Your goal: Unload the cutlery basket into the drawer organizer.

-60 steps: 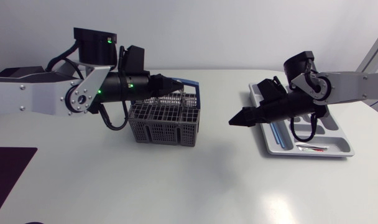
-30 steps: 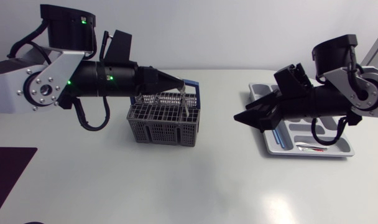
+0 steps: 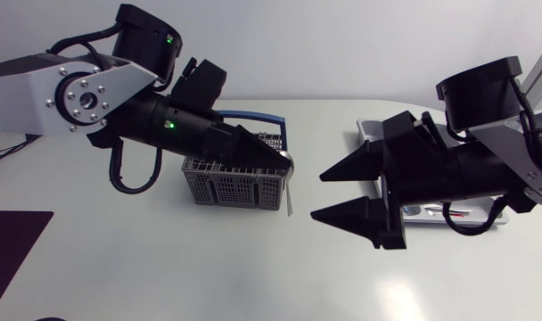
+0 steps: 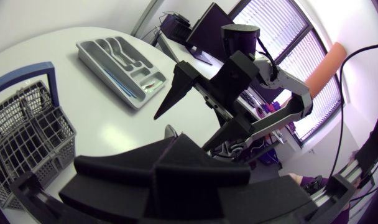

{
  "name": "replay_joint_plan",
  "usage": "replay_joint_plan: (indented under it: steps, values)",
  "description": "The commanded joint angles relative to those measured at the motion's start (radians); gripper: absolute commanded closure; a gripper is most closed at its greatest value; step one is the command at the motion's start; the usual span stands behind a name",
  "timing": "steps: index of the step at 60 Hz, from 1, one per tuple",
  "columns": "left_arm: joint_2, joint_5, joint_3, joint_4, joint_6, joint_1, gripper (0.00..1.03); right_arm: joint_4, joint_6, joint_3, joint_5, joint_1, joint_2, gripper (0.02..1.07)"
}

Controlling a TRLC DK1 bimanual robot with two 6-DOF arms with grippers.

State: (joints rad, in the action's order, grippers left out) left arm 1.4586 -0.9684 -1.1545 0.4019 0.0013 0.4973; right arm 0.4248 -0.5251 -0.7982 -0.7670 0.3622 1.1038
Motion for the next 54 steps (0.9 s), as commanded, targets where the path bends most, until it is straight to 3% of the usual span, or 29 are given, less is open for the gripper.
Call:
replay_joint_plan:
  steps: [1,7,15,23,28,54]
  values:
    - [0.032,-0.044,-0.050,0.034,0.039,0.014,0.92,0.028,-0.039,0.022,-0.031,0.035,-0.021,0.10]
    - [0.040,-0.061,-0.076,0.097,0.078,0.023,0.92,0.045,-0.049,0.024,-0.051,0.053,-0.038,0.11]
    - [0.042,-0.093,-0.094,0.144,0.097,0.034,0.94,0.085,-0.082,0.021,-0.110,0.061,-0.041,0.21]
    - [0.048,-0.128,-0.119,0.210,0.137,0.046,0.94,0.094,-0.093,0.025,-0.115,0.092,-0.039,0.30]
    - [0.051,-0.138,-0.131,0.256,0.164,0.058,0.95,0.095,-0.093,0.021,-0.115,0.095,-0.035,0.31]
    - [0.048,-0.156,-0.163,0.416,0.284,0.112,0.96,0.141,-0.104,-0.006,-0.138,0.146,-0.051,0.71]
